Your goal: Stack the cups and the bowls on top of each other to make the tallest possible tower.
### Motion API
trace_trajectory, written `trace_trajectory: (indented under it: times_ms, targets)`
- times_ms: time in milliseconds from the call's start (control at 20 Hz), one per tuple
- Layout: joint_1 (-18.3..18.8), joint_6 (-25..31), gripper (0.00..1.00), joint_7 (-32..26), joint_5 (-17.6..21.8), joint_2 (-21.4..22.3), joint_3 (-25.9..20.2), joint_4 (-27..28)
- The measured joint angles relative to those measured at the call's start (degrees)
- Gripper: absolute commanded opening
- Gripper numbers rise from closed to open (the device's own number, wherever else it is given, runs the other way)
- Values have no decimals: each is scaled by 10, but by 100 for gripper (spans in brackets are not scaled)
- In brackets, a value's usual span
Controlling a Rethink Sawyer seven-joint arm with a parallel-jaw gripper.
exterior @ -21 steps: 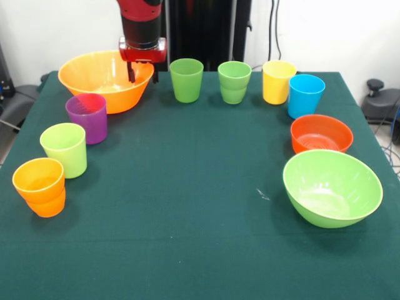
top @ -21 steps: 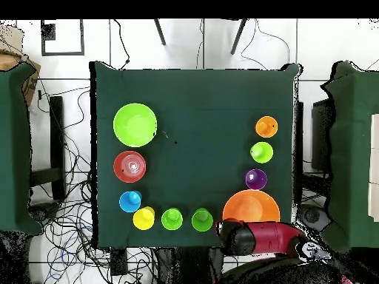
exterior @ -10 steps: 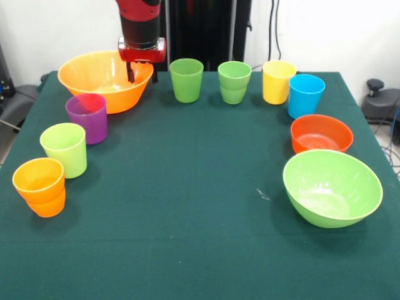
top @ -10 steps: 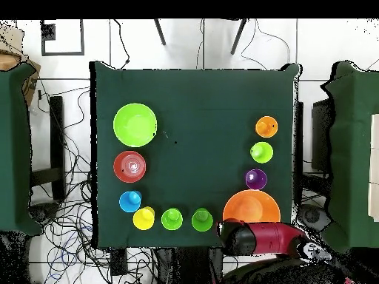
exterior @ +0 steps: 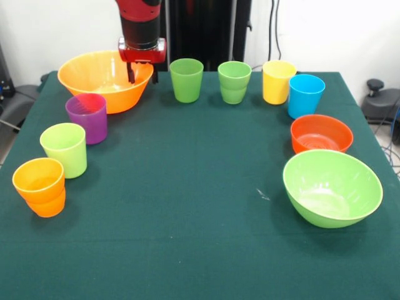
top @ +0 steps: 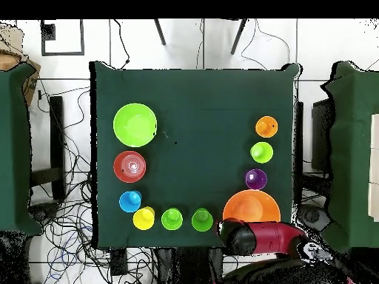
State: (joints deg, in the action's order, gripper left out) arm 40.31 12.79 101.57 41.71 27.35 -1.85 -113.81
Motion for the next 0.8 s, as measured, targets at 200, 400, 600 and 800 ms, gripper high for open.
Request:
trace_trajectory:
  times_ms: [200, 400, 600, 800]
  targets:
    - [1, 0, 100, 0, 0, 0, -1, 0]
    - [1, 0, 100, 0, 0, 0, -3, 0]
    - [1, 0, 100, 0, 0, 0, -4, 0]
    - [1, 0, 100, 0, 0, 0, -6, 0]
